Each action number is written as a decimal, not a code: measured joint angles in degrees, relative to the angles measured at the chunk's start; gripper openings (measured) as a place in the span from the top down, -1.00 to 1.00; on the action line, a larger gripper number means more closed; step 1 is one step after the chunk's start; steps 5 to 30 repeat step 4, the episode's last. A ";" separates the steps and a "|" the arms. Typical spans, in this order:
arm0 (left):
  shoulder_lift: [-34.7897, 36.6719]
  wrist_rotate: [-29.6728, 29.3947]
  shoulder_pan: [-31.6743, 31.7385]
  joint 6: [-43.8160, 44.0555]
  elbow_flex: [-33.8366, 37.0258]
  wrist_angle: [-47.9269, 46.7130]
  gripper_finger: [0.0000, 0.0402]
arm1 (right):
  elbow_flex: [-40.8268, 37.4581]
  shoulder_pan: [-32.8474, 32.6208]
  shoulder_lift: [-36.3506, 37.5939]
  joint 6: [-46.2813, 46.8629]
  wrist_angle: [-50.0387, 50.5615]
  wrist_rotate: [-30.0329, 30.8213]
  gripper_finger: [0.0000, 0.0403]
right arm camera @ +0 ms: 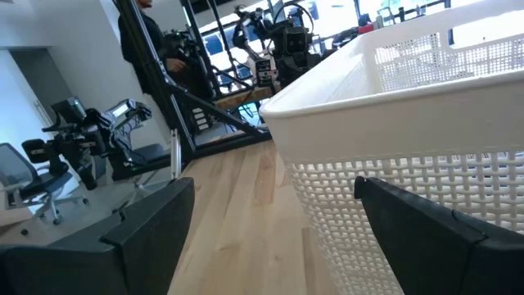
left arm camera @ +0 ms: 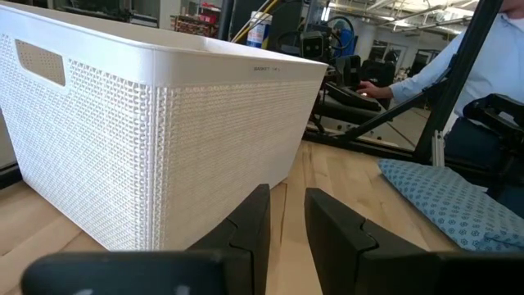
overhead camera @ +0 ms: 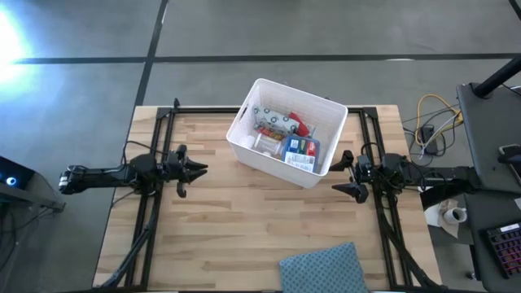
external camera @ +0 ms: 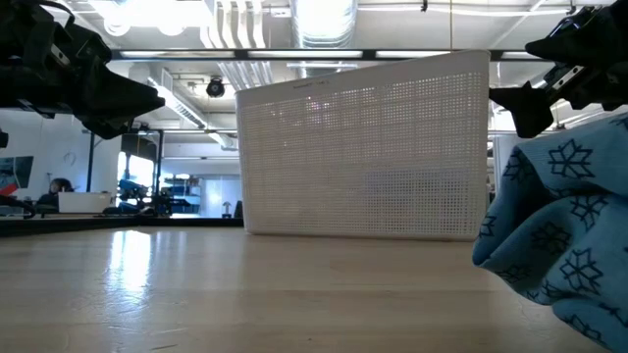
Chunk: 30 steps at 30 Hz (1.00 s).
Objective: Pick & place medical supplies in basket/bin
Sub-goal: Return to Home Position
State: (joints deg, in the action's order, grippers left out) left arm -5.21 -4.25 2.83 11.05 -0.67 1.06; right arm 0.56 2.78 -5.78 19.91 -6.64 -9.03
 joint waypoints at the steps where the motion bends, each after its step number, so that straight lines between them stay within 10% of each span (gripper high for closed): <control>1: 0.00 0.00 0.00 0.01 0.00 0.02 0.70 | 0.00 -0.02 0.00 -0.01 -0.01 0.01 -0.70; 30: -0.01 0.00 0.00 0.02 0.00 0.02 0.70 | 0.00 0.00 0.00 -0.01 0.01 -0.01 -0.70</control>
